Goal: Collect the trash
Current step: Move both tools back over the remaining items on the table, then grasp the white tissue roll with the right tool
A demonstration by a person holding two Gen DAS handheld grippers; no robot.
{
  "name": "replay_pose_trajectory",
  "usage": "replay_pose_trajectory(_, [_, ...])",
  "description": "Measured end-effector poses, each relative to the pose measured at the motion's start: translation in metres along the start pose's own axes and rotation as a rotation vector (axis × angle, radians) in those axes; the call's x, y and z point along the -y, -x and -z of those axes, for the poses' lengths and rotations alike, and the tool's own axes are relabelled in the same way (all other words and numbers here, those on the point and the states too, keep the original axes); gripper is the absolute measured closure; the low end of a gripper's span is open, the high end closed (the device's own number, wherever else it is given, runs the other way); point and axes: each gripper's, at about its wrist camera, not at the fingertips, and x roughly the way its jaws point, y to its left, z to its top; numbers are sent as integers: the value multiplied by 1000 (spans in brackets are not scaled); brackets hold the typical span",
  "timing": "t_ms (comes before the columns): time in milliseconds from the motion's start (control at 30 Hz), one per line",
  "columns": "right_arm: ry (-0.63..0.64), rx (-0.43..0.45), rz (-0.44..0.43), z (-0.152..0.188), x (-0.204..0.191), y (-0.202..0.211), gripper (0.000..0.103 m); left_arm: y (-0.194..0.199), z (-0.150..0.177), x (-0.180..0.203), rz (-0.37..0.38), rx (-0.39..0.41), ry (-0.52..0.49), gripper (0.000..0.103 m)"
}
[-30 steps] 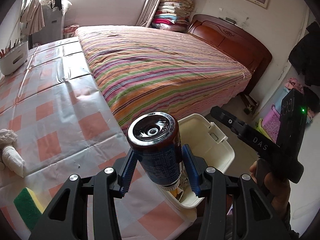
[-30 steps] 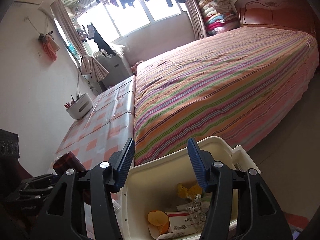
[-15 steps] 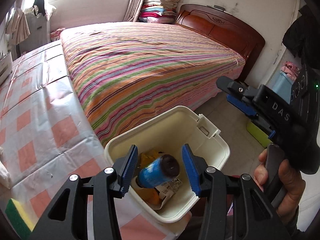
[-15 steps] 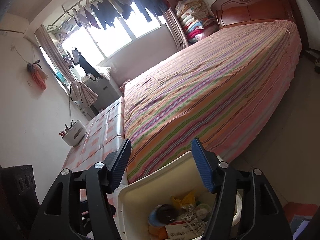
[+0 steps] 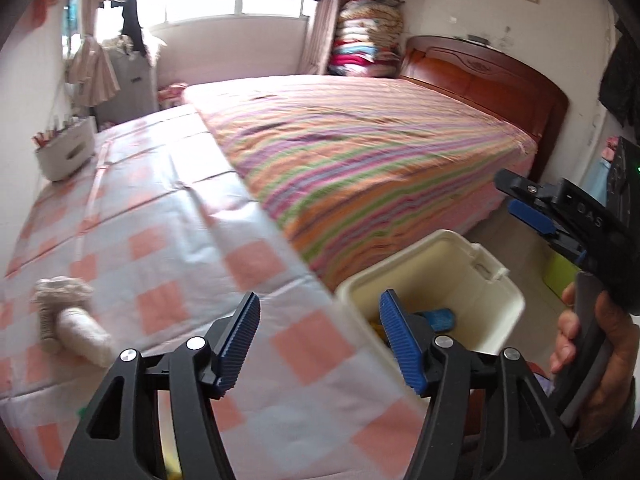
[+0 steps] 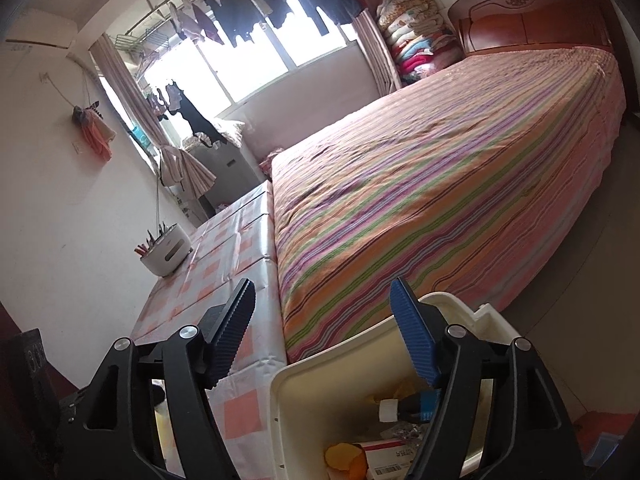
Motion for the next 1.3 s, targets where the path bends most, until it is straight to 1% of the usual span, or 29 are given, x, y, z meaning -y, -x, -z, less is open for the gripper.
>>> replay_pose_trajectory(100, [39, -26, -25, 7, -25, -11, 33, 10, 0, -33, -69, 30, 29, 42])
replay_pose_trajectory(233, [91, -71, -70, 20, -64, -32, 32, 21, 0, -82, -115, 63, 129, 42])
replay_pose_trajectory(367, [151, -133, -139, 33, -102, -49, 32, 35, 2, -131, -153, 83, 226, 42])
replay_pose_trajectory(400, [185, -158, -163, 40, -121, -57, 31, 40, 4, -145, -171, 91, 252, 42])
replay_pose_trajectory(433, [202, -170, -175, 44, -129, -60, 31, 44, 6, -156, -192, 97, 270, 42])
replay_pose_trajectory(467, [236, -194, -201, 52, -146, -65, 30, 47, 8, -166, -214, 102, 285, 42])
replay_pose_trajectory(567, [312, -253, -250, 73, -181, -77, 28, 54, 19, -199, -260, 100, 357, 42])
replay_pose_trajectory(600, [333, -270, -262, 79, -190, -81, 26, 55, 22, -208, -269, 97, 383, 42])
replay_pose_trajectory(700, [383, -333, -289, 97, -214, -94, 26, 58, 34, -236, -283, 86, 465, 41])
replay_pose_trajectory(733, [402, -362, -301, 105, -223, -100, 26, 60, 38, -242, -292, 86, 482, 42])
replay_pose_trajectory(833, [442, -405, -326, 119, -244, -109, 25, 65, 43, -257, -327, 87, 500, 41])
replay_pose_trajectory(933, [510, -441, -322, 132, -262, -120, 23, 69, 48, -265, -368, 87, 513, 41])
replay_pose_trajectory(1033, [568, -464, -314, 141, -274, -128, 23, 70, 53, -275, -374, 74, 539, 41])
replay_pose_trajectory(1133, [591, -507, -316, 153, -284, -140, 22, 71, 58, -284, -382, 54, 562, 41])
replay_pose_trajectory(1300, [637, -560, -295, 171, -301, -163, 22, 72, 66, -294, -398, 20, 595, 41])
